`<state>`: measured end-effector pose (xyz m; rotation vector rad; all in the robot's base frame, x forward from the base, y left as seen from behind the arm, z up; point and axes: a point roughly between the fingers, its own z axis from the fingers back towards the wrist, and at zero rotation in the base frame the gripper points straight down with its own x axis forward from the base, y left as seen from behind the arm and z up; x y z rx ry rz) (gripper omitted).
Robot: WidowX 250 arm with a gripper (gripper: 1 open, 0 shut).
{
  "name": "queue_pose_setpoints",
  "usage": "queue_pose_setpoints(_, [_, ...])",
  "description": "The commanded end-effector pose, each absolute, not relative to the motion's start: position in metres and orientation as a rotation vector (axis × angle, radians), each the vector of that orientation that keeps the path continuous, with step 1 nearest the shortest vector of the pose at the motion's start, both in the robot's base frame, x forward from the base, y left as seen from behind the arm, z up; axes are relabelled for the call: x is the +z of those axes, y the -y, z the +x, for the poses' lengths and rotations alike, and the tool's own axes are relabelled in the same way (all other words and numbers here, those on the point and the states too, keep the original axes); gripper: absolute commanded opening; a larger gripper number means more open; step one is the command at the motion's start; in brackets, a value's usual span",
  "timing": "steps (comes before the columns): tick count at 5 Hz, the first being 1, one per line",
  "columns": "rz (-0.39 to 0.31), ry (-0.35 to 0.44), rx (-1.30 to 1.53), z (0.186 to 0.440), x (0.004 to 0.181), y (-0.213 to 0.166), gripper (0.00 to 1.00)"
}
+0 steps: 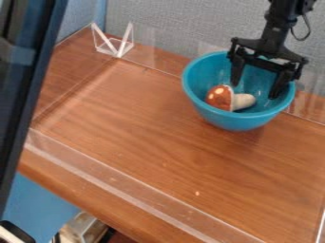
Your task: Put the mushroom in the blue bowl
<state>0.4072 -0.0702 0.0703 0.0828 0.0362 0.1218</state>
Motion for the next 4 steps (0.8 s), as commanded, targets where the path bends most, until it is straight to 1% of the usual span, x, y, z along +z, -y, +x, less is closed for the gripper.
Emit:
queue_pose_setpoints(1, [0.066,0.024,0.14,0.411,0.094,0.05,1.0])
queue_pose_setpoints(2, [0.063,0.024,0.142,0.411,0.094,0.034,1.0])
queue_pose_setpoints(3, [0.056,0.022,0.179,0.416,0.088,0.029,0.0])
queue_pose_setpoints(4, [0.051,0.018,0.279,0.419,0.077,0.018,1.0])
